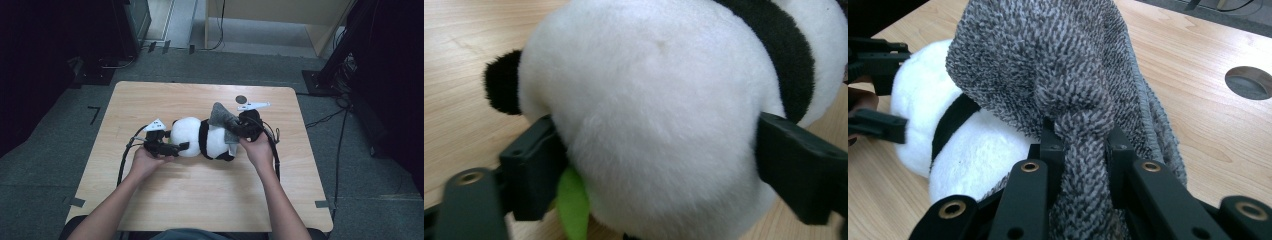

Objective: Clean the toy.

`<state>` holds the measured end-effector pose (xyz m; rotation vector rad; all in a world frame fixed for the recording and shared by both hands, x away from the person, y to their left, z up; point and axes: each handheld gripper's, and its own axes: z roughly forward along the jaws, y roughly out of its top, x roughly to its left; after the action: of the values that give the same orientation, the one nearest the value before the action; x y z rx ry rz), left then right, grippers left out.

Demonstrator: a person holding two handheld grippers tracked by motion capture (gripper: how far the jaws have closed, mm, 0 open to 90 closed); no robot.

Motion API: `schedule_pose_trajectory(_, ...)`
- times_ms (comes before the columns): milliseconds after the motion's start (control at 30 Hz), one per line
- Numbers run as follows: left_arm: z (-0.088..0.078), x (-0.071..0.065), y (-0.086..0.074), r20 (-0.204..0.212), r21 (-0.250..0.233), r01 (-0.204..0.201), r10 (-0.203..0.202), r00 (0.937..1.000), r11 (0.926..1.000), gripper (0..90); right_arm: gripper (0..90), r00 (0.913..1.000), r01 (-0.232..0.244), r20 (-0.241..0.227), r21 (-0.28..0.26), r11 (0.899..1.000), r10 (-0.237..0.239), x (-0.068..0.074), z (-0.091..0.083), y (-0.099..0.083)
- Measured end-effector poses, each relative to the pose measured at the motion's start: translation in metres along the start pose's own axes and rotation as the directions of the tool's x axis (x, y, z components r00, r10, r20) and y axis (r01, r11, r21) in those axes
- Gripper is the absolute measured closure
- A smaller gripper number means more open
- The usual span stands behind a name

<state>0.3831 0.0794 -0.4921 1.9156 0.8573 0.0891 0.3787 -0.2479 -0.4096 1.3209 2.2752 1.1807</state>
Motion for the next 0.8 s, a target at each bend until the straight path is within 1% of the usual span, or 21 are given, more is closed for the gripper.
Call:
schedule_pose_trajectory(33, -0.001, -0.001, 0.000, -0.005, 0.003, 0.004, -0.004, 1.0000, 1.0000, 18.6, 77.6, 0.9999, -0.009, -0.006, -0.002, 1.000, 0.009, 0.000, -0.002, 0.003)
schedule_pose_trajectory(100, -0.003, -0.002, 0.000, -0.005, 0.004, 0.006, -0.006, 1.0000, 1.0000, 21.7, 77.4, 0.9997, -0.011, -0.023, -0.031, 0.999, 0.010, 0.006, -0.008, 0.012)
schedule_pose_trajectory(167, -0.003, -0.003, 0.000, -0.009, 0.003, 0.007, -0.007, 0.9999, 1.0000, 21.8, 77.0, 0.9987, 0.000, -0.051, -0.048, 0.999, -0.003, 0.017, -0.008, 0.021)
schedule_pose_trajectory(200, -0.003, -0.004, 0.000, -0.013, -0.003, 0.009, -0.009, 0.9999, 1.0000, 21.9, 76.7, 0.9976, 0.015, -0.067, -0.049, 0.999, -0.018, 0.023, -0.006, 0.026)
schedule_pose_trajectory(267, -0.004, -0.004, 0.000, -0.016, -0.002, 0.009, -0.009, 0.9998, 1.0000, 22.2, 76.3, 0.9960, 0.051, -0.071, -0.034, 0.998, -0.054, 0.039, 0.003, 0.035)
schedule_pose_trajectory(367, -0.005, -0.004, 0.000, -0.017, -0.004, 0.008, -0.008, 0.9998, 1.0000, 23.2, 76.0, 0.9911, 0.111, -0.073, -0.010, 0.994, -0.111, 0.061, 0.022, 0.045)
schedule_pose_trajectory(400, -0.005, -0.004, 0.000, -0.017, -0.003, 0.008, -0.008, 0.9998, 1.0000, 23.3, 75.8, 0.9900, 0.121, -0.073, 0.002, 0.993, -0.121, 0.068, 0.028, 0.048)
schedule_pose_trajectory(433, -0.005, -0.005, 0.000, -0.018, -0.006, 0.008, -0.008, 0.9998, 1.0000, 23.5, 75.7, 0.9876, 0.139, -0.074, 0.010, 0.990, -0.138, 0.074, 0.035, 0.051)
schedule_pose_trajectory(467, -0.005, -0.005, 0.000, -0.021, -0.006, 0.005, -0.005, 0.9998, 1.0000, 23.9, 75.7, 0.9865, 0.148, -0.074, 0.025, 0.989, -0.146, 0.081, 0.041, 0.053)
schedule_pose_trajectory(567, -0.006, -0.007, 0.001, -0.030, -0.010, 0.004, -0.005, 0.9995, 0.9999, 24.5, 74.8, 0.9790, 0.199, -0.058, 0.064, 0.978, -0.196, 0.098, 0.061, 0.056)
schedule_pose_trajectory(633, -0.006, -0.008, 0.001, -0.035, -0.008, 0.013, -0.013, 0.9993, 0.9999, 25.2, 74.0, 0.9780, 0.204, -0.062, 0.091, 0.975, -0.199, 0.104, 0.073, 0.054)
schedule_pose_trajectory(700, -0.006, -0.006, 0.000, -0.039, -0.002, 0.029, -0.029, 0.9988, 0.9996, 26.5, 73.5, 0.9782, 0.205, -0.056, 0.106, 0.973, -0.200, 0.106, 0.081, 0.052)
schedule_pose_trajectory(800, -0.006, -0.007, 0.001, -0.045, -0.002, 0.032, -0.032, 0.9985, 0.9995, 30.4, 73.5, 0.9773, 0.209, -0.055, 0.099, 0.973, -0.205, 0.104, 0.081, 0.051)
